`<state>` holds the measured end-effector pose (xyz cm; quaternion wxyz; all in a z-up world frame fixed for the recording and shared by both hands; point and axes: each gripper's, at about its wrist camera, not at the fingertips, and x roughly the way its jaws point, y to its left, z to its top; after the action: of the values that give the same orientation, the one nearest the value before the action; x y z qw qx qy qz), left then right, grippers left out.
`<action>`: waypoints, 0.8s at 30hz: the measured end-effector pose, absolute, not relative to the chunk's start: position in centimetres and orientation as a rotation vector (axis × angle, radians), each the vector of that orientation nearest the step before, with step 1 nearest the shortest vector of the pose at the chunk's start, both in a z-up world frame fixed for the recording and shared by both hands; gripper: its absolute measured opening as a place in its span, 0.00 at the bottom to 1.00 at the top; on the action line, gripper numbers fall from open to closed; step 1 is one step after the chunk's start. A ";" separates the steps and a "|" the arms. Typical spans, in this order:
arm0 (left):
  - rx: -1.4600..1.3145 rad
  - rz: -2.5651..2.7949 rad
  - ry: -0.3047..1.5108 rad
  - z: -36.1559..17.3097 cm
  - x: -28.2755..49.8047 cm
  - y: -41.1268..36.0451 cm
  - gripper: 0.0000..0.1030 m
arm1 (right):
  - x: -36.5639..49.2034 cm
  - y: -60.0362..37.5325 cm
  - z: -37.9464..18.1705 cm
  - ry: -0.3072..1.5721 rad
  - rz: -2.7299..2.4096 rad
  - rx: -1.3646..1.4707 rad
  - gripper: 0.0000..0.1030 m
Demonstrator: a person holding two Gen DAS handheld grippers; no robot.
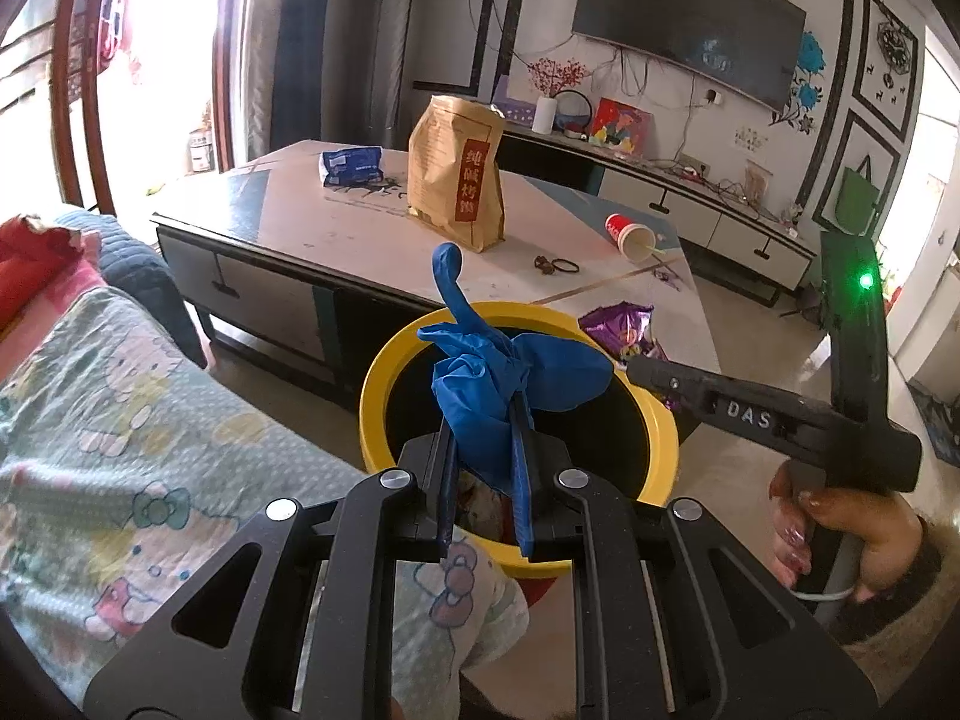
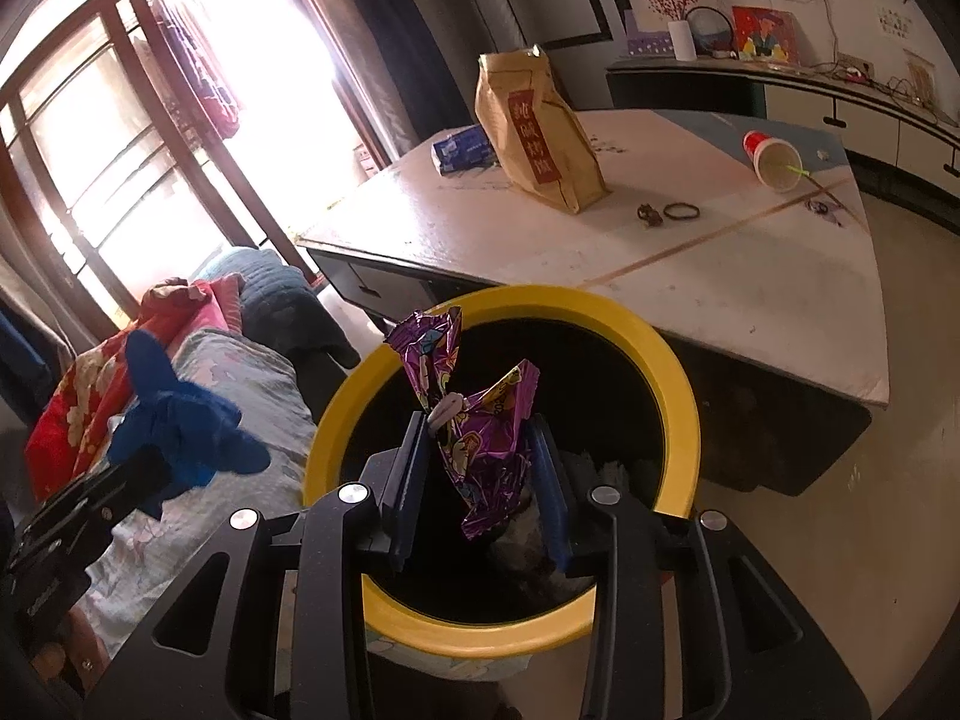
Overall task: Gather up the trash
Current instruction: 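Open right tool to drop purple wrapper while left tool opens to drop blue glove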
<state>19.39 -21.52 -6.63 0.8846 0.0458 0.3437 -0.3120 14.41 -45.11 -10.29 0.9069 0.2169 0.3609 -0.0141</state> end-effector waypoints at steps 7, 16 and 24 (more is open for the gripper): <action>0.091 -0.644 0.743 -8.0 21.1 -23.0 0.10 | 14.2 -45.4 -11.3 0.768 -0.030 0.458 0.37; 0.074 -0.662 0.730 -7.8 21.9 -23.9 0.62 | 12.8 -46.3 -11.1 0.758 -0.057 0.460 0.54; 0.045 -0.626 0.685 -5.8 20.0 -21.6 0.89 | 10.1 -44.7 -8.3 0.679 -0.070 0.388 0.72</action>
<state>20.02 -21.57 -5.82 0.8940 0.0217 0.3303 -0.3019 10.13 -44.67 -8.28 0.9239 0.1893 0.3307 -0.0342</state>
